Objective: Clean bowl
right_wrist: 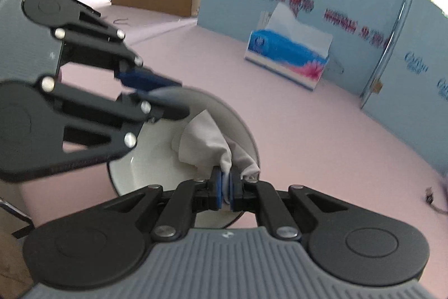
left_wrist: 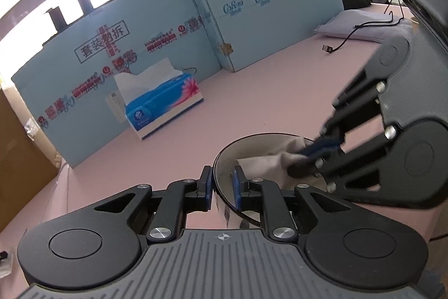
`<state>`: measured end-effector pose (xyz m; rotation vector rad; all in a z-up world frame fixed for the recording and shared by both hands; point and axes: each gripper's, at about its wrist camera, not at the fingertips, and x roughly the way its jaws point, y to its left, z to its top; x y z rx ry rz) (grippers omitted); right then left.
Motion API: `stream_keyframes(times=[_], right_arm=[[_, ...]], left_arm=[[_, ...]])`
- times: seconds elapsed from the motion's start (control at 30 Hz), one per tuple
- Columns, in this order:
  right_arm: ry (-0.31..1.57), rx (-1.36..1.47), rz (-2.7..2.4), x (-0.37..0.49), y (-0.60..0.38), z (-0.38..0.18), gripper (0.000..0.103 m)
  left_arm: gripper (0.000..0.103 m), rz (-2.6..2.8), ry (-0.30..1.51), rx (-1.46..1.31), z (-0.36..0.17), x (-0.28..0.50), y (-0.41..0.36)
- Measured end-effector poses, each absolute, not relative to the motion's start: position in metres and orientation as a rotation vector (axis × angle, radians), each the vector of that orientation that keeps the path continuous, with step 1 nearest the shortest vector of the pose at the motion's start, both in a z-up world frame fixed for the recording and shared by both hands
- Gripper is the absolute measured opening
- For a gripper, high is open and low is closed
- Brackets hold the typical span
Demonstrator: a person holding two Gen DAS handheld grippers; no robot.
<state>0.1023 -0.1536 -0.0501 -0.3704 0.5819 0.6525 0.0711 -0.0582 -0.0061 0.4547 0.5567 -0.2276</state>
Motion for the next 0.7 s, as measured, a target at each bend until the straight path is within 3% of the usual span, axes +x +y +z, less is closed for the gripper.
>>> stream_keyframes(times=[0.07,0.2,0.27,0.33,0.5,0.7], right_arm=[[0.586,-0.350,0.643,0.100,-0.154,-0.051,0.005],[0.587,-0.326,0.623,0.093,-0.152,-0.055,0.005],[0.582,-0.310,0.622,0.087,-0.152,-0.058,0.005],[0.574,-0.304,0.614,0.083,-0.152,-0.058,0.005],[0.553,-0.269,0.612,0.076,-0.153,-0.058,0.005],[0.551,-0.219,0.616,0.069,-0.153,-0.056,0.005]], left_arm=[[0.025,-0.203,0.573,0.420,-0.006,0.072,-0.057],[0.046,-0.130,0.578,0.365,-0.005,0.062,-0.057],[0.047,-0.112,0.577,0.356,-0.005,0.050,-0.059],[0.045,-0.110,0.592,0.357,-0.008,0.042,-0.063],[0.023,-0.093,0.619,0.386,-0.016,0.042,-0.068],[0.016,-0.119,0.621,0.429,-0.017,0.052,-0.066]])
